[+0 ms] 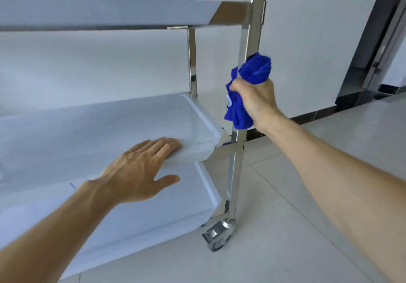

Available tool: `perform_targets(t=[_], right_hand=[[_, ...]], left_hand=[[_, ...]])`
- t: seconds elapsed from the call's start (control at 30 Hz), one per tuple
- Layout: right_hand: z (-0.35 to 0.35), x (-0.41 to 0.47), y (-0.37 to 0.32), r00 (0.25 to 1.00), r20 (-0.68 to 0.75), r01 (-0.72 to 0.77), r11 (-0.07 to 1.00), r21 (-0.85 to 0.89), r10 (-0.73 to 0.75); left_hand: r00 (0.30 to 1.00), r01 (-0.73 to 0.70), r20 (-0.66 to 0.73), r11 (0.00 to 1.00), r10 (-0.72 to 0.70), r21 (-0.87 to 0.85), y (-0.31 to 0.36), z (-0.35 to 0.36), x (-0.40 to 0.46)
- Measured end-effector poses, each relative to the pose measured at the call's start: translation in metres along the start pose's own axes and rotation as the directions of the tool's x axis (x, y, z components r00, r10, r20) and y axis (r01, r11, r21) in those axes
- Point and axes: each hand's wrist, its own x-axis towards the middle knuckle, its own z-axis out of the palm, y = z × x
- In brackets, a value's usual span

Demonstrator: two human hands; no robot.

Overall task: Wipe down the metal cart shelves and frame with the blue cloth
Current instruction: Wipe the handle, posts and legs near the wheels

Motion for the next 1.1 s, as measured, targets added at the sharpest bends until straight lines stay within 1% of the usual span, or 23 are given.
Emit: perform_targets(t=[0.13,0.27,0.37,0.43,0.6,0.67,0.73,0.8,0.93,1.03,1.1], right_hand=[[0.0,-0.036,-0.015,0.982,0.182,-0.055,0.997,0.061,0.043],[0.003,-0.065,-0.028,0.959,0.282,-0.065,0.995,0.072,0.042],[0.005,-0.086,-0.037,0.943,0.328,-0.088,0.99,0.109,0.048],[0.004,-0.102,-0.043,0.933,0.358,-0.096,0.986,0.136,0.041],[-0.003,-0.146,-0.058,0.909,0.417,-0.092,0.982,0.166,0.014],[-0.002,-0.162,-0.064,0.897,0.442,-0.114,0.976,0.186,0.02],[-0.001,-0.178,-0.069,0.885,0.465,-0.129,0.973,0.19,0.027],[0.003,-0.195,-0.075,0.876,0.482,-0.129,0.974,0.189,0.022],[0.014,-0.235,-0.087,0.844,0.536,-0.088,0.974,0.208,-0.038],[0.028,-0.268,-0.097,0.809,0.587,-0.139,0.963,0.23,-0.024],[0.04,-0.291,-0.105,0.8,0.6,-0.155,0.958,0.239,-0.02]], left_hand=[[0.998,0.065,0.026,0.995,-0.064,-0.072,0.011,-0.012,-0.04],[0.984,0.177,0.044,0.978,-0.173,-0.114,0.033,-0.021,-0.076],[0.963,0.269,0.055,0.959,-0.265,-0.091,0.051,-0.031,-0.096],[0.952,0.302,0.068,0.95,-0.298,-0.073,0.061,-0.038,-0.11],[0.941,0.315,0.12,0.948,-0.317,0.037,0.081,-0.061,-0.152],[0.939,0.321,0.115,0.946,-0.324,0.047,0.089,-0.074,-0.171],[0.935,0.353,0.037,0.936,-0.352,-0.004,0.096,-0.093,-0.187],[0.91,0.405,-0.073,0.912,-0.408,-0.058,0.104,-0.118,-0.202],[0.827,0.473,-0.242,0.86,-0.508,-0.19,0.127,-0.175,-0.229],[0.774,0.464,-0.358,0.852,-0.523,-0.244,0.149,-0.215,-0.248],[0.725,0.464,-0.418,0.837,-0.547,-0.289,0.164,-0.24,-0.259]])
